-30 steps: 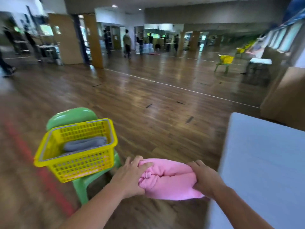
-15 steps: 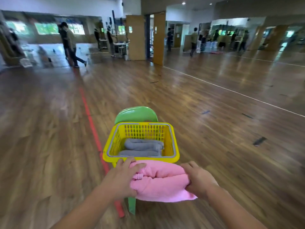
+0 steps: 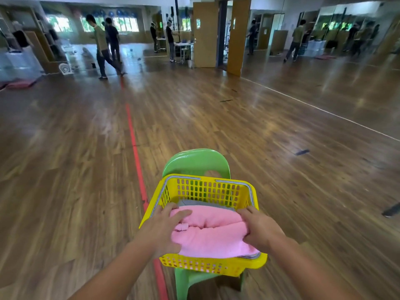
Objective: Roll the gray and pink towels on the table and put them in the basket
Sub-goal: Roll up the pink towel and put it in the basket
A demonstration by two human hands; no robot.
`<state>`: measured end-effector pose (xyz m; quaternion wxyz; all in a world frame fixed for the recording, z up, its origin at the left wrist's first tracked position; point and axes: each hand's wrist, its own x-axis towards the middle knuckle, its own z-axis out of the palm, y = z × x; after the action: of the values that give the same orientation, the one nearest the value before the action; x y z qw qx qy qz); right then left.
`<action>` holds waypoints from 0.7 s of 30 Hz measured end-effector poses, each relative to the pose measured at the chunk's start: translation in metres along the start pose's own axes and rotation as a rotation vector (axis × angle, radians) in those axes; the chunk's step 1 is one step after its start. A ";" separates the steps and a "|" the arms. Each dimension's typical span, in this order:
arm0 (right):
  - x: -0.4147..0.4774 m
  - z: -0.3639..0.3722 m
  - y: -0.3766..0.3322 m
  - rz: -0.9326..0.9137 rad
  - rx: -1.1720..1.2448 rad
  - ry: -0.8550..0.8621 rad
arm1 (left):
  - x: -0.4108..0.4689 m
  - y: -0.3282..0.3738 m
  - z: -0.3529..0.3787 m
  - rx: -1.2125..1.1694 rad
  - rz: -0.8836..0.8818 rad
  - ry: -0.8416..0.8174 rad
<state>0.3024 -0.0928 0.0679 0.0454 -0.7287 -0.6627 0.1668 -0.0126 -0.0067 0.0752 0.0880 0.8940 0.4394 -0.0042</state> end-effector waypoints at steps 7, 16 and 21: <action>0.077 0.025 0.004 0.095 0.044 -0.037 | 0.085 -0.053 0.018 0.024 0.082 -0.071; 0.142 0.068 0.020 0.209 0.093 -0.180 | 0.157 -0.092 0.069 -0.015 0.114 -0.231; 0.168 0.113 0.038 0.228 0.086 -0.290 | 0.168 -0.099 0.115 -0.046 0.072 -0.313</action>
<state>0.3150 0.0497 -0.0800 -0.0389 -0.7646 -0.5679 0.3023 0.0207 0.1665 -0.0678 0.1759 0.8953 0.3879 -0.1304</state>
